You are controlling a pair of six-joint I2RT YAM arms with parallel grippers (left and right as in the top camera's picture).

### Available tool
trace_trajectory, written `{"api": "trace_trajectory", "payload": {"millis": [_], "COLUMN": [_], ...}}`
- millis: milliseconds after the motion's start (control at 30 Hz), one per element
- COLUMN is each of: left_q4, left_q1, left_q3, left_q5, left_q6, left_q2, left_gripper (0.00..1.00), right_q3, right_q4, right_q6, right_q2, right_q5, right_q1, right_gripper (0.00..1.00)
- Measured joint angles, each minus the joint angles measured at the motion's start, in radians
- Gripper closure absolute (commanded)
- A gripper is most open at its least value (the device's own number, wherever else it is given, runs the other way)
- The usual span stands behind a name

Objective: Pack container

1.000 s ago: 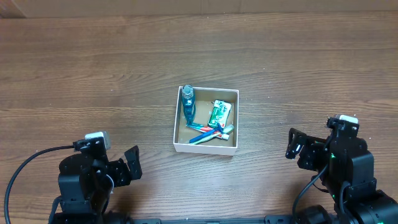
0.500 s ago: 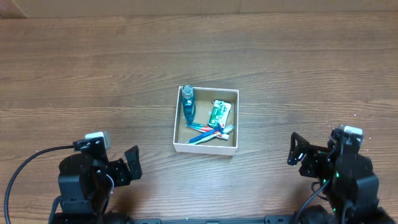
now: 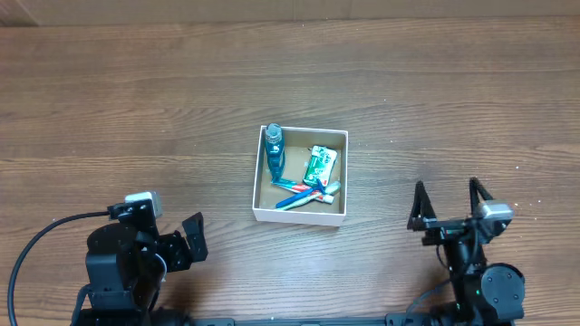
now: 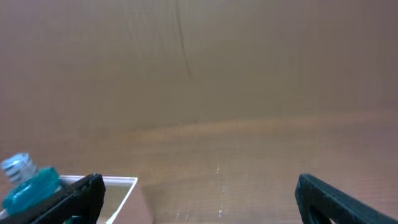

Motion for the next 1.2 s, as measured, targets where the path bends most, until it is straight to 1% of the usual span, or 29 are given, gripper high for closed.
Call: {"api": "trace_trajectory", "payload": {"millis": [33, 67, 167, 233, 367, 1200], "left_q4": [0.000, 0.000, 0.000, 0.000, 0.000, -0.008], "left_q1": [0.000, 0.000, 0.000, 0.000, 0.000, 0.000], "left_q3": [0.000, 0.000, 0.000, 0.000, 0.000, 0.000], "left_q5": [0.000, 0.000, 0.000, 0.000, 0.000, 0.000], "left_q6": [0.000, 0.000, 0.000, 0.000, 0.000, 0.000], "left_q2": [0.000, 0.000, 0.000, 0.000, 0.000, -0.002], "left_gripper": [0.00, 0.00, 0.00, 0.00, 0.00, 0.00], "right_q3": [-0.036, -0.042, -0.154, -0.191, -0.191, -0.191], "right_q4": [0.069, 0.083, 0.248, 0.217, 0.146, 0.146], "right_q6": [-0.040, -0.046, -0.122, -0.146, -0.141, -0.122], "right_q2": [-0.001, -0.002, -0.002, -0.002, -0.002, -0.002], "right_q5": [-0.003, -0.003, -0.007, -0.007, -0.022, -0.048], "right_q1": [0.000, 0.000, 0.000, -0.001, -0.003, -0.006], "right_gripper": [0.00, 0.00, 0.00, 0.00, 0.00, 0.00]}}
